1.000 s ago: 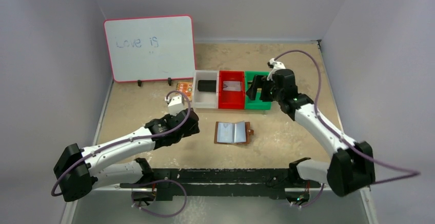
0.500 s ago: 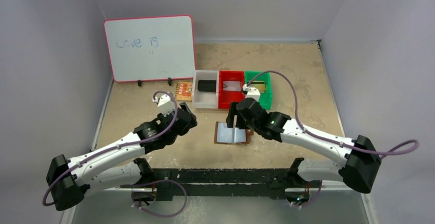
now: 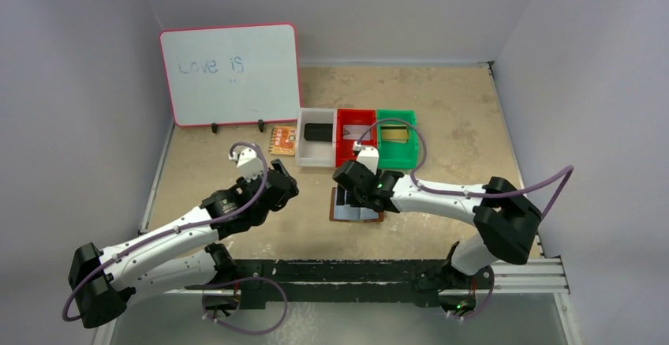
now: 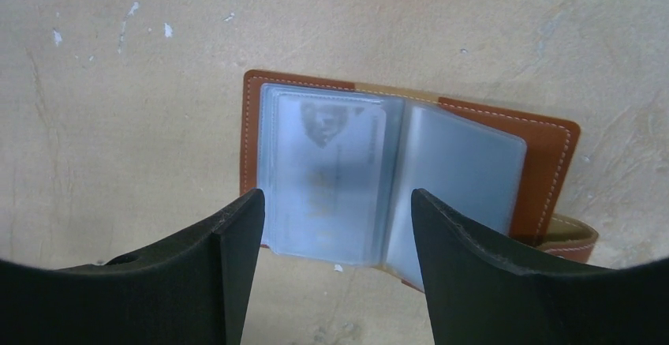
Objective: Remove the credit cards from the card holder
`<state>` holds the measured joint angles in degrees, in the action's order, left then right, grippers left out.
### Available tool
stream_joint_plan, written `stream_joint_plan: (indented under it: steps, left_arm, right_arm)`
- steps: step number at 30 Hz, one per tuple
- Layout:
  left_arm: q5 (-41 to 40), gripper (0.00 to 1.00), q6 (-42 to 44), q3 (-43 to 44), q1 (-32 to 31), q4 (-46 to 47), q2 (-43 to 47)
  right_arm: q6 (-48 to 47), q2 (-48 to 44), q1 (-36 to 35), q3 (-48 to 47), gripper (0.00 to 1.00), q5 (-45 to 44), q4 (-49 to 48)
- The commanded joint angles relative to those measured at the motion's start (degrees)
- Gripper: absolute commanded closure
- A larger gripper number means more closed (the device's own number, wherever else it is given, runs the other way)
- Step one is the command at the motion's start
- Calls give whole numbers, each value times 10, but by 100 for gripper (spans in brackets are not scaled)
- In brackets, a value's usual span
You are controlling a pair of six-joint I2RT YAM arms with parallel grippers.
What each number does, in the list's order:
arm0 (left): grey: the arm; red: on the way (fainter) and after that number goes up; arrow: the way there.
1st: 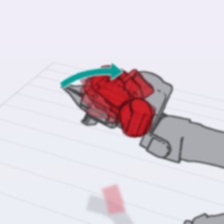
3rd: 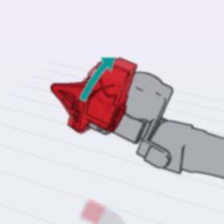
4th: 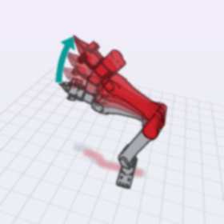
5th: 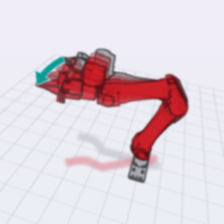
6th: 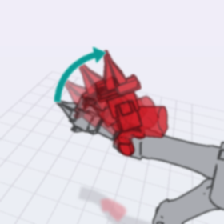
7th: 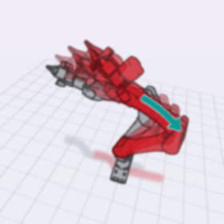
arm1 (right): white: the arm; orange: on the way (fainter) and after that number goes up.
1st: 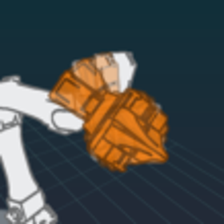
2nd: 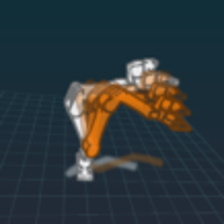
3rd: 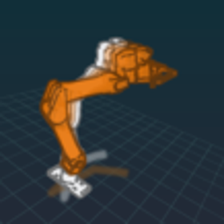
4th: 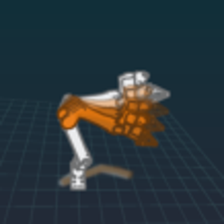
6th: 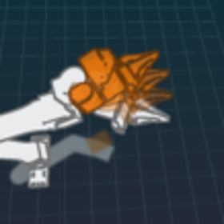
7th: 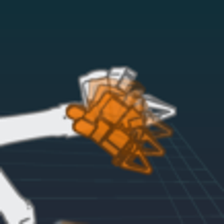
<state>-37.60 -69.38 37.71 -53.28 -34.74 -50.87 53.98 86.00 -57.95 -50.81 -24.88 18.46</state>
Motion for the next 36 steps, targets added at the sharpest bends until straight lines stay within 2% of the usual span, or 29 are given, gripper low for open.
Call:
stream_joint_plan:
  steps: [1, 10, 19, 29, 36]
  left_arm:
    - [-12, 31, 10, 9, 1, 8, 4]
    - [-24, 30, -2, 5, 0, -7, 12]
    - [-23, 31, -6, 3, 1, -13, 8]
    - [-20, 31, -13, -1, 0, -13, 8]
    - [-19, 32, -16, -3, 1, -13, 8]
  right_arm:
    - [1, 13, -2, -38, 29, 4, -24]
    - [5, 69, -2, -69, 29, 16, 0]
    - [13, 89, -2, -72, 36, 9, 14]
    - [20, 102, -1, -57, 34, 9, 7]
    - [24, 105, -2, -51, 46, 9, 2]
